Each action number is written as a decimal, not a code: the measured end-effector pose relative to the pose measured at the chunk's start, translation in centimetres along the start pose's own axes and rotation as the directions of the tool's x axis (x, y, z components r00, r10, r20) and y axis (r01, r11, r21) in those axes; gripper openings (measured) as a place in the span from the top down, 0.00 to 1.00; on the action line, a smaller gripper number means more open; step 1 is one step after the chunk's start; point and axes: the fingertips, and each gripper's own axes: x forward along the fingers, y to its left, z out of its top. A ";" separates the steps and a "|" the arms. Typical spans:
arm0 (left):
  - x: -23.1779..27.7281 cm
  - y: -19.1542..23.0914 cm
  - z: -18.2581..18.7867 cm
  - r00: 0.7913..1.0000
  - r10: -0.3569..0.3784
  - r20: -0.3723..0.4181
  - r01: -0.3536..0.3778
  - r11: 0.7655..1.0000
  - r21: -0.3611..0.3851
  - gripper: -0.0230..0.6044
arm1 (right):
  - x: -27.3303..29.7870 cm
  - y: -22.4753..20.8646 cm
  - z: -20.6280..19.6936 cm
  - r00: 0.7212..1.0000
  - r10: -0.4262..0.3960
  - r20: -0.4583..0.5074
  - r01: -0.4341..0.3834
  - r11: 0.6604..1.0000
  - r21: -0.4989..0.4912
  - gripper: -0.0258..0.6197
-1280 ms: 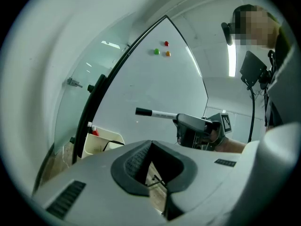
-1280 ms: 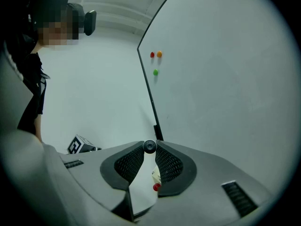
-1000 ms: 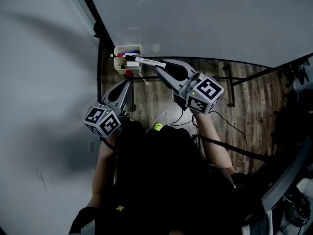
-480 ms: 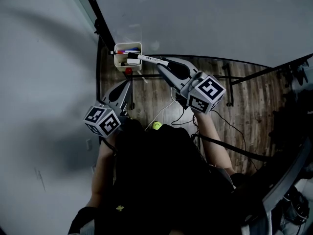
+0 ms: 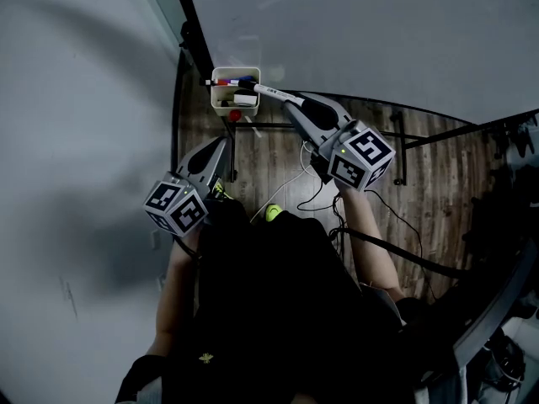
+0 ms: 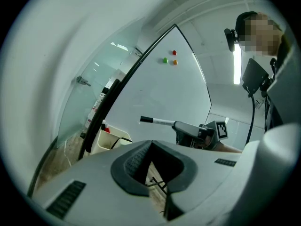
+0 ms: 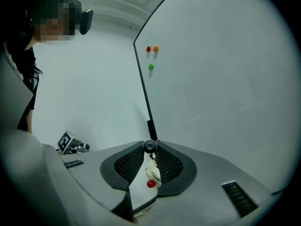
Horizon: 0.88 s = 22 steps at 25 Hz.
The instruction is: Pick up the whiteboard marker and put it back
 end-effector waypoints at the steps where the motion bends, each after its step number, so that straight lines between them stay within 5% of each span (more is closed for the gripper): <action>1: -0.2 0.1 0.0 1.000 0.001 -0.001 -0.001 1.000 -0.002 0.91 | 0.1 -0.1 -0.1 1.000 -0.004 -0.003 0.004 1.000 0.003 0.84; 22: -1.9 1.2 -0.5 1.000 0.018 -0.024 -0.019 1.000 -0.021 0.91 | 2.5 -1.8 -2.2 0.999 -0.039 -0.035 0.040 0.999 0.031 0.84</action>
